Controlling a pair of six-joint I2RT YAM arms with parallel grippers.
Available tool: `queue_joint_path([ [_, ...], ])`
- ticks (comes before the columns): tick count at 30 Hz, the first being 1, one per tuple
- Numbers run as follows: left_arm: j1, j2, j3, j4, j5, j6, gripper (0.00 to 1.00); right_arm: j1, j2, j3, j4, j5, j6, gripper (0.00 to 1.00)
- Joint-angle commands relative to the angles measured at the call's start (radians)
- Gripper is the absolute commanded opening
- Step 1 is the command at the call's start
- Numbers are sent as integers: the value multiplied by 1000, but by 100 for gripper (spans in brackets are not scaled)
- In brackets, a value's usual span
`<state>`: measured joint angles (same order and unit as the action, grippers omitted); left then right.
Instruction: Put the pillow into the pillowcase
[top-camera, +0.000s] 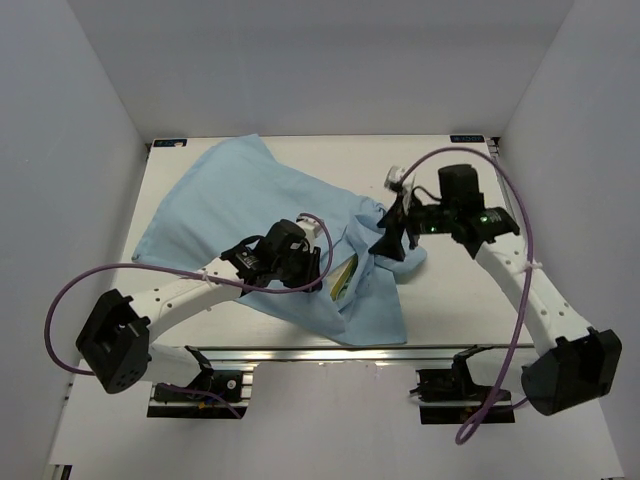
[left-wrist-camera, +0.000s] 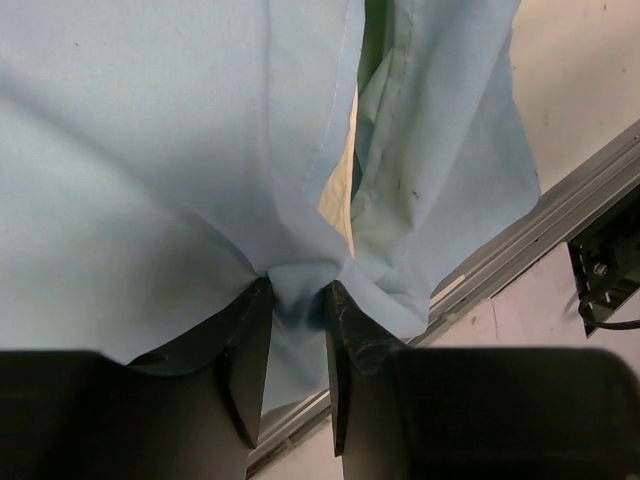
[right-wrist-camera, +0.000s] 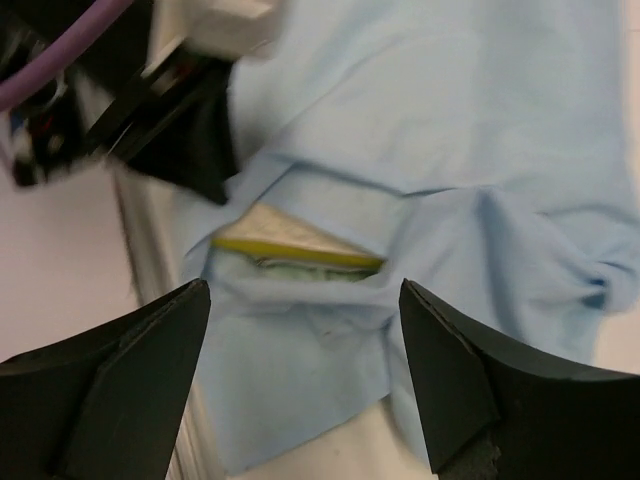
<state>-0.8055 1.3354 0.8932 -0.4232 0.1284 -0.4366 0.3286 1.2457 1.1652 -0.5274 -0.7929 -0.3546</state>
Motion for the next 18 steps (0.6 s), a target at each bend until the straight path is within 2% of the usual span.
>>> queue_joint_path([
  [1, 0, -22, -7, 40, 0, -11, 37, 87, 8, -125, -203, -46, -303, 81],
  [8, 0, -123, 9, 9, 16, -43, 34, 277, -78, -323, -10, 115, -513, 82],
  [12, 0, -224, 58, -9, 65, -56, 34, 322, -95, -341, 76, 173, -621, 82],
  [18, 0, -245, 105, -100, 132, -39, 34, 383, -74, -305, 167, 234, -737, 82],
])
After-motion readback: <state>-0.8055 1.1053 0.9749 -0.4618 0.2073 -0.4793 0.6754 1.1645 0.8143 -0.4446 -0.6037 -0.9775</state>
